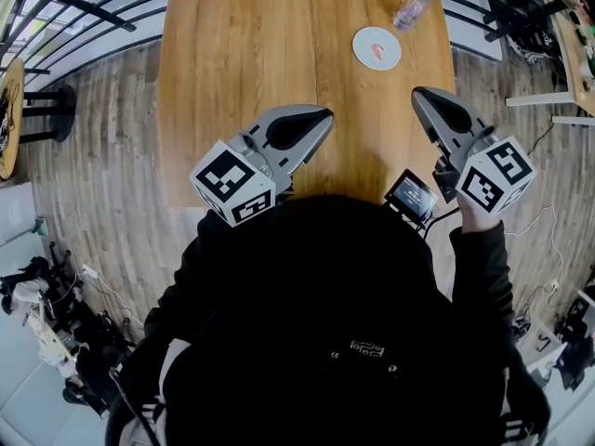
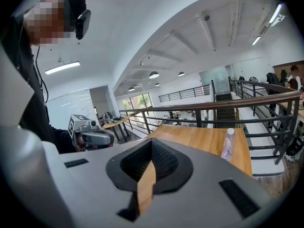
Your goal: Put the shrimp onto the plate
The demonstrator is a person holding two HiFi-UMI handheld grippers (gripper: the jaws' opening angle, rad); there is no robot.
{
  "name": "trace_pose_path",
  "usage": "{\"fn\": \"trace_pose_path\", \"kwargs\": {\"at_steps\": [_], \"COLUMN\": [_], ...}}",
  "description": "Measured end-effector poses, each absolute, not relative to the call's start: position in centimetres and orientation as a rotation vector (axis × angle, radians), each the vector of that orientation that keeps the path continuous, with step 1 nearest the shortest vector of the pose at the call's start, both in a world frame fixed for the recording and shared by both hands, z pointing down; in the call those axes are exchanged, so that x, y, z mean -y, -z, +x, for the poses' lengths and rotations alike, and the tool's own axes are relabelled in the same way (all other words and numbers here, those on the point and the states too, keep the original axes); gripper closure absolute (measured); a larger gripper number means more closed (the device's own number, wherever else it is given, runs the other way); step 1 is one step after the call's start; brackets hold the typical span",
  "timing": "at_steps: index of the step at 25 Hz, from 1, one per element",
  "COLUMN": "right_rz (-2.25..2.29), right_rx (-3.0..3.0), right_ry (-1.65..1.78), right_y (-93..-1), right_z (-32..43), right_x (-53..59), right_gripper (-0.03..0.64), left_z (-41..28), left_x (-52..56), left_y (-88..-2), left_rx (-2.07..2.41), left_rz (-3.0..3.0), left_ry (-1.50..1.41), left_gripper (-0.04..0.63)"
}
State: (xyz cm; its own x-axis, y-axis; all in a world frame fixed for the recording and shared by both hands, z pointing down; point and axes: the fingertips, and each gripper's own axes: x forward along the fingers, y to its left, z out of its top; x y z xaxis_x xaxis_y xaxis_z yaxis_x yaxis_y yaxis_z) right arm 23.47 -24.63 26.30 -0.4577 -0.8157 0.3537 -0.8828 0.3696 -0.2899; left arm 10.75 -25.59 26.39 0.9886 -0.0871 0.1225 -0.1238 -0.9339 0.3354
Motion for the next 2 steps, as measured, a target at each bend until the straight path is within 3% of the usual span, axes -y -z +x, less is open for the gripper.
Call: {"fn": "trace_pose_path", "kwargs": {"at_steps": [2], "right_rz": [1.537], "right_rx": [2.474], "right_ry": [-0.664], "right_y": [-26.30], "right_z": [23.48], "right_x": [24.98], "right_gripper": [0.600], "left_z": [10.70], "left_x": [25.71], "left_y": [-26.42], "left_rx": [0.154], "left_rz": [2.788], "left_ry": [-0.156], "left_gripper": [0.591]}}
